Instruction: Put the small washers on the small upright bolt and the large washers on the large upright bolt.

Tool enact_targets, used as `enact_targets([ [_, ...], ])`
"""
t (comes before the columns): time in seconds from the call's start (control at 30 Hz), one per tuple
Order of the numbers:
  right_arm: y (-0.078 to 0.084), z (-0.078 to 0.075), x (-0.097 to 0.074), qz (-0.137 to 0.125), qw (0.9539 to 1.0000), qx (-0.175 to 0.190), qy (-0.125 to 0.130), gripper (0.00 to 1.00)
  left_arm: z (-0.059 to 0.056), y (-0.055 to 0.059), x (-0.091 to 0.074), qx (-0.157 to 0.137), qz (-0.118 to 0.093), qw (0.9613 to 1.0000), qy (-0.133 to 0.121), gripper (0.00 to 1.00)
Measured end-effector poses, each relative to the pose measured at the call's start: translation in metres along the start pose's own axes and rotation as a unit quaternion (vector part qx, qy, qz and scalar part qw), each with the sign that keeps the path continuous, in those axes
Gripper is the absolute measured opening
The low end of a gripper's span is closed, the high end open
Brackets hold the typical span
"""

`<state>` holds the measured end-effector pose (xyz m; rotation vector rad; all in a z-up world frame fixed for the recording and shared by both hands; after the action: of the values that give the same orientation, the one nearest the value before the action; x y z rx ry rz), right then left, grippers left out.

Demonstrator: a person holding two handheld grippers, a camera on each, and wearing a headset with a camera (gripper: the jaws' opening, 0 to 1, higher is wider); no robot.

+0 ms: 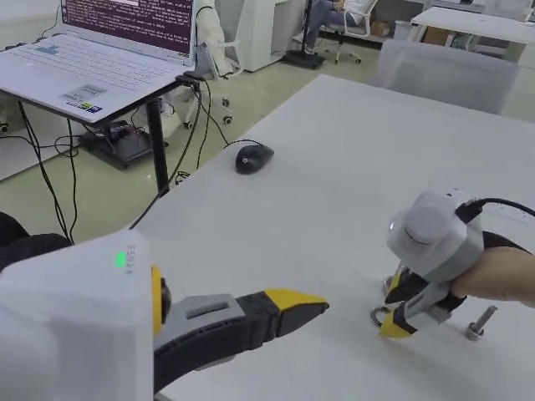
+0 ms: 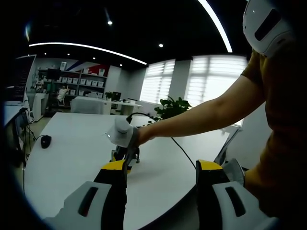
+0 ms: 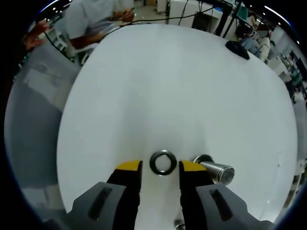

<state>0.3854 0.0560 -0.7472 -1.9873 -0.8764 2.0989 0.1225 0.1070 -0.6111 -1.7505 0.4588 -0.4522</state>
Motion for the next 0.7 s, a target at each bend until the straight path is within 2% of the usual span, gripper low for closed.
enact_targets([
  [0.2, 0.0013, -0.0012, 0.0001, 0.000, 1.0000, 0.004, -0.001, 0.33, 0.0035, -0.0002, 0.0022, -0.002, 0.001, 1.0000, 0.001, 0.57],
  [0.27, 0.0026, -0.0015, 0.0002, -0.001, 0.9998, 0.017, -0.008, 0.31, 0.0040, -0.0001, 0.0031, -0.002, 0.001, 1.0000, 0.002, 0.57],
  [0.6, 0.0037, -0.0038, -0.0001, -0.002, 0.9999, 0.013, -0.007, 0.29, 0.0043, 0.0015, 0.0061, -0.004, 0.003, 1.0000, 0.004, 0.57],
  [0.7, 0.0038, -0.0044, -0.0003, 0.002, 0.9999, 0.001, -0.010, 0.25, 0.0045, 0.0017, 0.0058, -0.004, 0.002, 1.0000, 0.003, 0.57],
])
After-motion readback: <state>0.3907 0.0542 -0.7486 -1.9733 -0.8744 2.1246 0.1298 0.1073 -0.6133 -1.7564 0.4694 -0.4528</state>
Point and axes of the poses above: the centre of the closed fingertips' face, and the gripper's own axes: x roughly forward along the fingers, z roughly to its left, y roughly out of its underside, the point moved 8 cm from there along -x, roughly backward along the fingers, and after that the axes turned 11 degrees about -z, right-handed, at the moved point
